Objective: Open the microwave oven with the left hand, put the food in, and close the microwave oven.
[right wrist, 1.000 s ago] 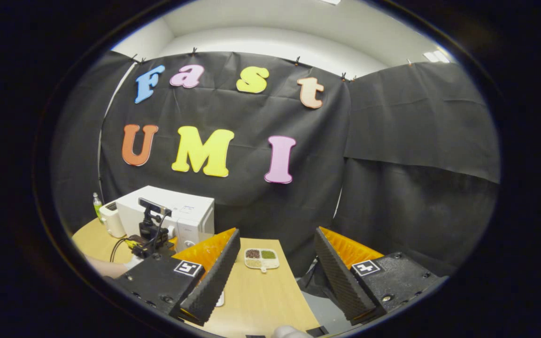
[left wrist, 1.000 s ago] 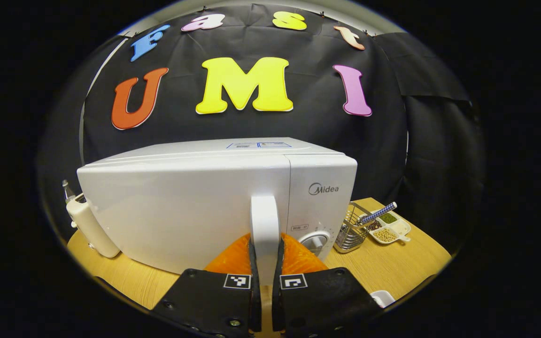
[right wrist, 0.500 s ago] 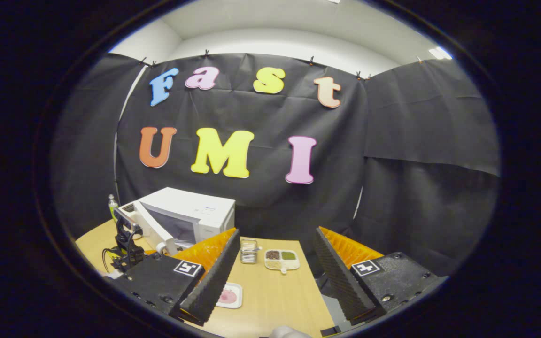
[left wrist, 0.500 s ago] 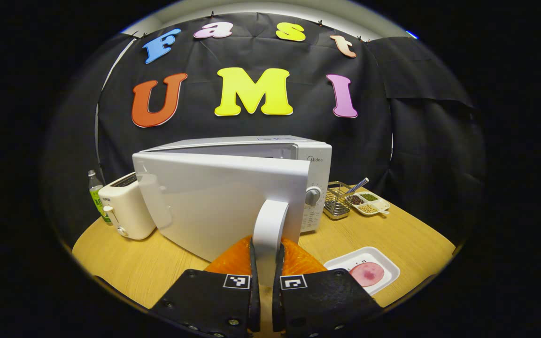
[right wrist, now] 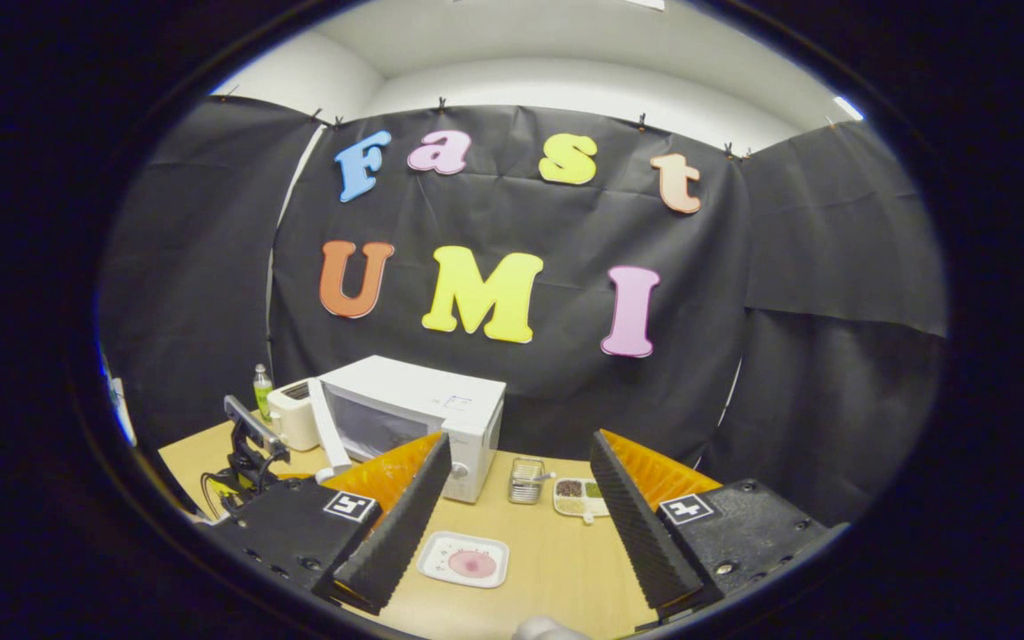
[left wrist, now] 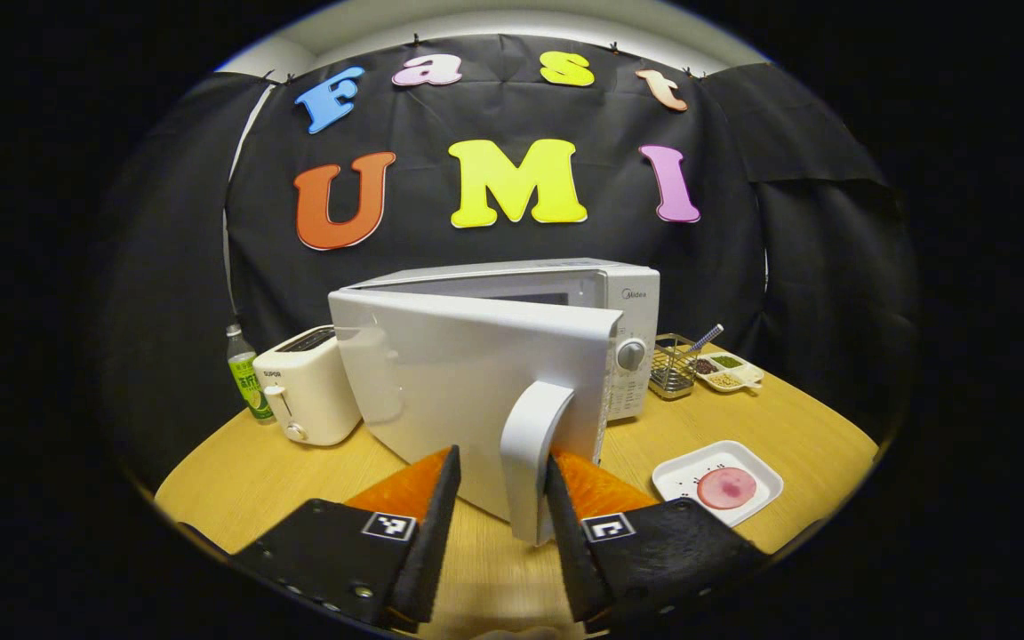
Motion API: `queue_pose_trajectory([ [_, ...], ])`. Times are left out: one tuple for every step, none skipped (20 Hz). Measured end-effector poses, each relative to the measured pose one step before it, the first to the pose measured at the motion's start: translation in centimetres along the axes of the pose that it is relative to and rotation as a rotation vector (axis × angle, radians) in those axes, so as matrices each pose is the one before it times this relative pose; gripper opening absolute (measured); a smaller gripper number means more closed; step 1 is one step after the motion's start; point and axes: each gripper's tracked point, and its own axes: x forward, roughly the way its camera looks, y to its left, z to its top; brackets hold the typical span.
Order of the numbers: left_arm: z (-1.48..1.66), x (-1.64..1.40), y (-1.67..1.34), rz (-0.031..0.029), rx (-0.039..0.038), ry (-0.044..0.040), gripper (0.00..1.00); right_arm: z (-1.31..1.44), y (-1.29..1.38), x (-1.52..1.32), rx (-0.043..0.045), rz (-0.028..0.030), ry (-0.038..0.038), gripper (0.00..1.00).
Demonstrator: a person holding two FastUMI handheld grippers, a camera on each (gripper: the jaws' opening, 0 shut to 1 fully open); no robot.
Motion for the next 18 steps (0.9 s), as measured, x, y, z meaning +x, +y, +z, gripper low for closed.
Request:
queue_pose_trajectory([
  [0.580, -0.344, 0.382, 0.00419, -0.00059, -0.01849, 0.53, 0.029, -0.067, -0.191, 0.00372, -0.00505, 0.00098, 1.00],
  [0.672, -0.194, 0.274, 0.00151, 0.00812, -0.02097, 0.81, -0.232, -0.019, -0.129, 0.00410, -0.00486, 0.00289, 0.96],
  [0.168, -0.246, 0.203, -0.00084, 0.01315, -0.00193, 0.83, -0.051, 0.005, -0.150, 0.00589, -0.00341, 0.00214, 0.96],
  [0.061, -0.075, 0.303, 0.00042, 0.01532, -0.00663, 0.91, -0.168, 0.028, -0.130, 0.00555, -0.00341, 0.00205, 0.96],
  [-0.313, -0.275, 0.266, 0.00270, 0.00420, 0.00669, 0.95, -0.150, 0.166, -0.122, 0.00512, -0.00049, 0.00157, 0.96],
  [-0.107, -0.390, 0.424, 0.00504, 0.00120, 0.00101, 0.95, -0.248, 0.228, -0.129, 0.00420, -0.00034, 0.00344, 1.00],
  [-0.064, -0.348, 0.352, 0.00318, -0.00220, 0.00145, 0.94, -0.108, 0.317, -0.093, 0.00588, 0.00249, 0.00326, 0.96],
  [-0.183, -0.467, 0.351, 0.00401, 0.00108, 0.00521, 0.95, -0.129, 0.444, -0.029, 0.00552, 0.00539, 0.00113, 0.96],
  [-0.101, -0.488, 0.475, 0.00439, 0.00685, 0.00088, 0.94, -0.072, 0.526, -0.051, 0.00237, 0.00467, 0.00005, 1.00],
  [-0.153, -0.525, 0.672, 0.00603, 0.00851, 0.00237, 0.95, -0.244, 0.490, -0.149, 0.00177, 0.00748, -0.00011, 1.00],
  [-0.305, -0.544, 0.852, 0.00973, 0.00941, 0.00338, 0.95, -0.109, 0.609, 0.060, 0.00185, 0.00805, -0.00152, 1.00],
  [-0.269, -0.675, 0.879, 0.01139, 0.00513, 0.00341, 0.95, -0.200, 0.552, -0.032, 0.00283, 0.00927, 0.00179, 1.00],
  [-0.322, -0.686, 0.971, 0.01418, 0.00209, 0.00432, 0.95, -0.264, 0.636, 0.126, 0.00432, 0.01244, 0.00346, 1.00],
  [-0.427, -0.647, 1.108, 0.01934, -0.00046, 0.00679, 0.95, -0.268, 0.728, 0.175, 0.00411, 0.01072, 0.00415, 1.00],
  [-0.718, -0.574, 1.436, 0.02300, -0.00327, 0.01472, 0.95, -0.204, 0.587, 0.108, 0.00369, 0.01164, 0.00250, 1.00],
  [-0.468, -0.582, 1.332, 0.02557, -0.00680, 0.00778, 0.95, -0.191, 0.720, 0.119, 0.00253, 0.01029, 0.00221, 1.00],
  [-0.260, -0.592, 1.516, 0.02870, -0.00359, 0.00380, 0.95, -0.099, 0.614, 0.168, 0.00143, 0.01054, 0.00031, 1.00],
  [-0.371, -0.495, 1.574, 0.02801, -0.00171, 0.00803, 0.95, -0.111, 0.573, 0.070, -0.00092, 0.00949, 0.00242, 1.00],
])
